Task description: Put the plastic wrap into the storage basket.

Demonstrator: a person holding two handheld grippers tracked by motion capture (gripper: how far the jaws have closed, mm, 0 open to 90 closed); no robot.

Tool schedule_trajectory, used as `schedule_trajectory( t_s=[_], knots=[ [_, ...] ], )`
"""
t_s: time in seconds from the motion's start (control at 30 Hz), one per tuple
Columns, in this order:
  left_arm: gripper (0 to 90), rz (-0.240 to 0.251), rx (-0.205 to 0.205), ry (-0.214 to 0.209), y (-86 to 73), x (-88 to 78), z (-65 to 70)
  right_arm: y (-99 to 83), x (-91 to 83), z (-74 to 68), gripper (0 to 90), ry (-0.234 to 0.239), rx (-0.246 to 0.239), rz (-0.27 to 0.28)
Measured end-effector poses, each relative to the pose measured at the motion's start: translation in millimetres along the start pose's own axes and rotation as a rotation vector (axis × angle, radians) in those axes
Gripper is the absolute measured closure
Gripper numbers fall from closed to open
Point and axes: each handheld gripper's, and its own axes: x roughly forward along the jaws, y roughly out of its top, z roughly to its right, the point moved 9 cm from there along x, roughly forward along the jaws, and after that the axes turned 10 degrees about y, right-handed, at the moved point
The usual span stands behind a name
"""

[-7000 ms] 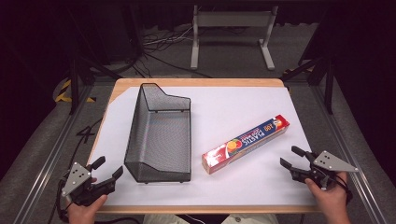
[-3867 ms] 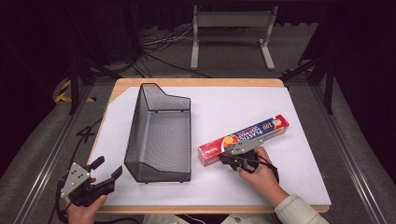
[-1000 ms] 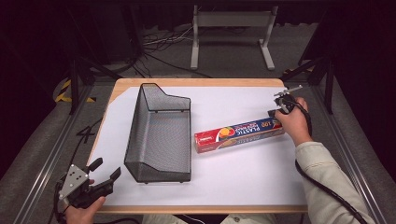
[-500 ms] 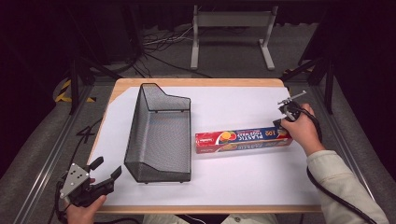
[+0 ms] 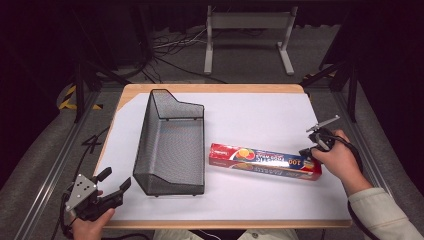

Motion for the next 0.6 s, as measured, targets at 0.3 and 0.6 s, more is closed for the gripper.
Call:
schedule_trajectory(
  t_s=[0.3,0.6],
  knots=[
    [26.5,-0.004,0.002,0.002,0.1,-0.2,0.7,-28.3,-1.3,-25.8,90.0,0.097,-0.008,-0.064],
    [26.4,-0.003,0.001,0.002,-0.1,0.0,0.3,-31.8,1.6,-30.0,81.8,0.119,-0.023,-0.060]
  ],
)
